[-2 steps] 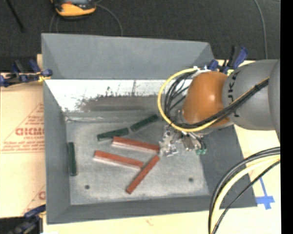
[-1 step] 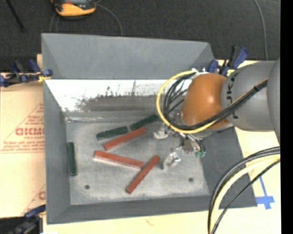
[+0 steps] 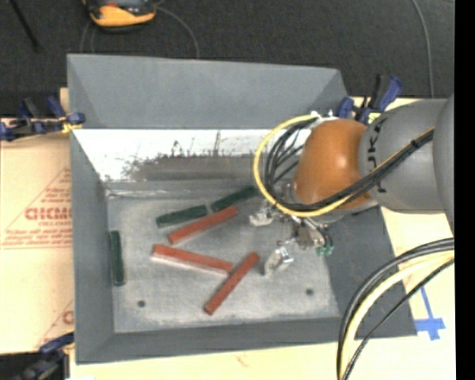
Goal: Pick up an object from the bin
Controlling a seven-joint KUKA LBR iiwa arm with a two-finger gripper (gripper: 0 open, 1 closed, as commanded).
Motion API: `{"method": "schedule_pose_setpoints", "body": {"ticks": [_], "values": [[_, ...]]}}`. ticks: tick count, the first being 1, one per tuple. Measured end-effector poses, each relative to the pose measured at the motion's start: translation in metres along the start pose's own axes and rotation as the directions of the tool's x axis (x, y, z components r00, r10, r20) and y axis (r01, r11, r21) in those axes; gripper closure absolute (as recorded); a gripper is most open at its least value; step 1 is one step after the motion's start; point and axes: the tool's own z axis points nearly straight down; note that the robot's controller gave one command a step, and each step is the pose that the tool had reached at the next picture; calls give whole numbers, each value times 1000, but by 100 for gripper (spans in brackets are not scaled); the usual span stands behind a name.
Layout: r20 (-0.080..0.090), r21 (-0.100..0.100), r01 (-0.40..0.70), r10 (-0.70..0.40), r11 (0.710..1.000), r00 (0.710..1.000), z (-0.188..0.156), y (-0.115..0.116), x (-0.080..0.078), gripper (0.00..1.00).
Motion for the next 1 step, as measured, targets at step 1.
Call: {"method": "schedule_pose_setpoints", "body": {"ticks": [1], "values": [[-44,-4,-104,104,995,994,2,-2,-64,100]]}}
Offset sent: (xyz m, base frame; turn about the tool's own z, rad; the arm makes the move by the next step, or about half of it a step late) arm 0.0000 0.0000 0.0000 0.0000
